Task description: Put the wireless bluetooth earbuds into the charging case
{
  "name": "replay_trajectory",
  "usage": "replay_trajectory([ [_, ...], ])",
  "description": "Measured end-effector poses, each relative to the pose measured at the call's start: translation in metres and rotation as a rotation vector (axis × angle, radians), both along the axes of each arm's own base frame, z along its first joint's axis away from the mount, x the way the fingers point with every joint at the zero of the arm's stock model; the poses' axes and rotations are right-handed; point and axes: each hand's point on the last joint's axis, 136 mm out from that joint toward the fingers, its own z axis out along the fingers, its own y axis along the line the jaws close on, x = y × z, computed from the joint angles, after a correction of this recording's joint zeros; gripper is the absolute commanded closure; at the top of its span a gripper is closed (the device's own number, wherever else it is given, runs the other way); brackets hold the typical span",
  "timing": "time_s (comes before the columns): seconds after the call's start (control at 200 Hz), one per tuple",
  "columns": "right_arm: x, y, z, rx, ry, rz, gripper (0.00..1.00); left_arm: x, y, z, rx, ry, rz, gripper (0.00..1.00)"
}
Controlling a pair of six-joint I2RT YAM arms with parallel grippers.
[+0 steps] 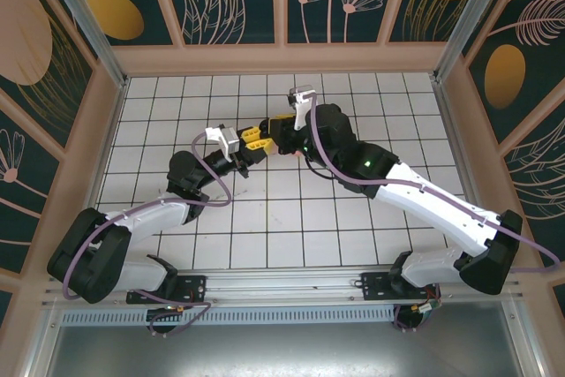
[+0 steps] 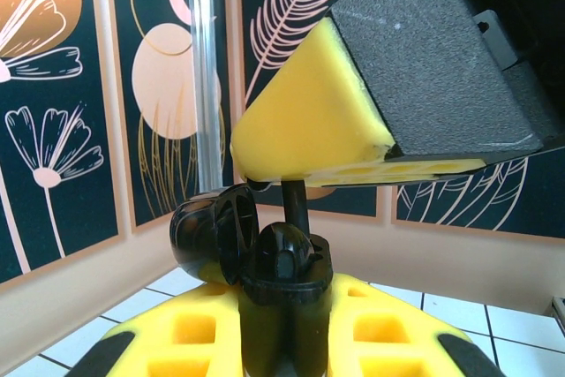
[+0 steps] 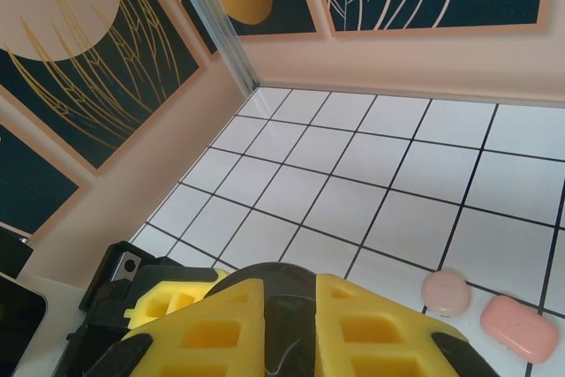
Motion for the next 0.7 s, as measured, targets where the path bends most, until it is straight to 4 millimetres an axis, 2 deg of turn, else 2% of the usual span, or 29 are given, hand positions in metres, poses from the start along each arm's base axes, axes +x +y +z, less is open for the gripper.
replay_trajectory([
  [0.701,0.0004,-0.0019,-0.0058,-0.029,0.002,-0.007,0.85,0.0010,-0.0006,-0.0024,0.006,0.014,-0.001,1.00],
])
